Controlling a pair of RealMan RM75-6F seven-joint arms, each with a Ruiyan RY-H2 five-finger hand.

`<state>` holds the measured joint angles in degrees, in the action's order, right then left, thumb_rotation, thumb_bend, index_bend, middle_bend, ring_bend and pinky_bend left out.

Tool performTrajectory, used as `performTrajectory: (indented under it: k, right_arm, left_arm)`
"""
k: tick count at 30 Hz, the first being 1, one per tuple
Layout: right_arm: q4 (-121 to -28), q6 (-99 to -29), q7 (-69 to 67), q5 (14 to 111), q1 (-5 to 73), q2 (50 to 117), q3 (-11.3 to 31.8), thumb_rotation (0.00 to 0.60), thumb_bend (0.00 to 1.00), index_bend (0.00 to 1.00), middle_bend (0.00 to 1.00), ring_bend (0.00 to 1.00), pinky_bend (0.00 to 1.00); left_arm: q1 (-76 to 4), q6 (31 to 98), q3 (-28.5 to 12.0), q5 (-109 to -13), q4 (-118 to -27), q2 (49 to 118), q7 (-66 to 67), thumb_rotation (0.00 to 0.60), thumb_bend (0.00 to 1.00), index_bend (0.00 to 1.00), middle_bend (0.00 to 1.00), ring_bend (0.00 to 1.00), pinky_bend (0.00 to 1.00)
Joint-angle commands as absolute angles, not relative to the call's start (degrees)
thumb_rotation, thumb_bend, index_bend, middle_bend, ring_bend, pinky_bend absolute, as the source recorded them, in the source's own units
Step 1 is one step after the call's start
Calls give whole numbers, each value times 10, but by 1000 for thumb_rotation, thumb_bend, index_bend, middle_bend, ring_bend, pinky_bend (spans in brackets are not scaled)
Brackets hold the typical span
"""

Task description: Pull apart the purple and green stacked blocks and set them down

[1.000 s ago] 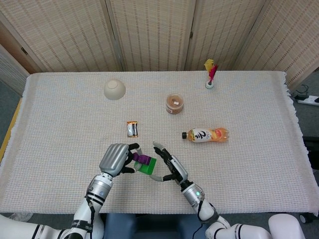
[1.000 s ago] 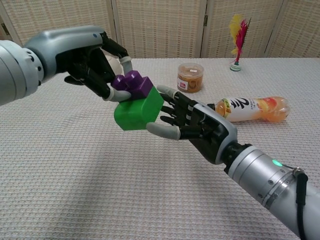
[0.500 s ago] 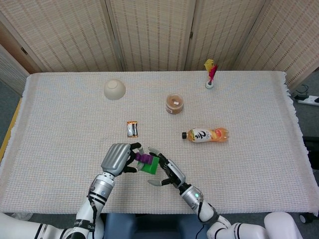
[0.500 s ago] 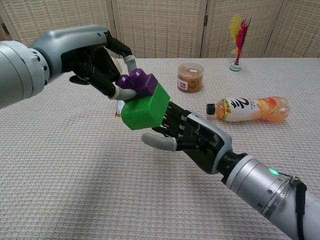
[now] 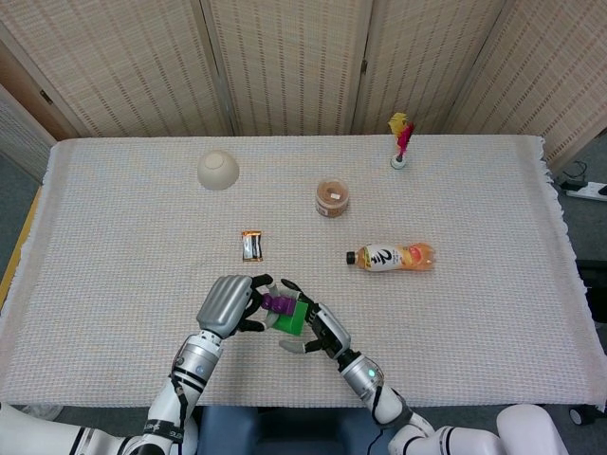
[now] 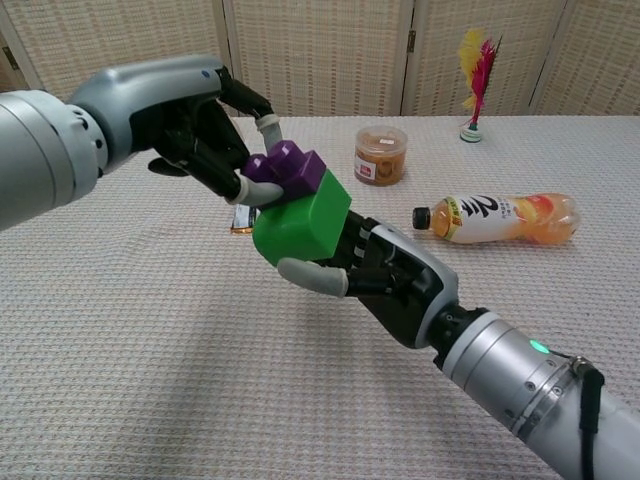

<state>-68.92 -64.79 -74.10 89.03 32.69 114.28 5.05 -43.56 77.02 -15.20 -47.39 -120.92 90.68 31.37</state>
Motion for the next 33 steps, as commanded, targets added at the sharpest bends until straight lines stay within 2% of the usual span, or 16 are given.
performTrajectory:
  k: [1,12,16,21,33]
  right_arm:
    - [-689,-653,-739,887,324,1146,53,600,240,278,65,116,69]
    - [-682,-666,-714,862,307,1165,64,600,239,436,194,289,332]
    - [-677,-671,-706,859,300,1171,63,600,238,500,237,328,393]
    - [-662,-675,-705,857,291,1181,58,600,238,560,276,362,429]
    - [-638,-683,-725,865,281,1180,54,600,239,579,289,365,438]
  left_arm:
    - [-435,771,-152,-475,-1210,907,312,600,434,817,1000,1000,1000]
    - [-433,765,-151,-479,-1207,910,301,600,434,817,1000,1000,1000]
    - [-433,766,-153,-482,-1206,909,299,600,434,817,1000,1000,1000]
    - [-433,766,-157,-484,-1207,905,297,600,434,817,1000,1000,1000]
    - [-431,774,-171,-499,-1215,885,297,600,434,817,1000,1000,1000]
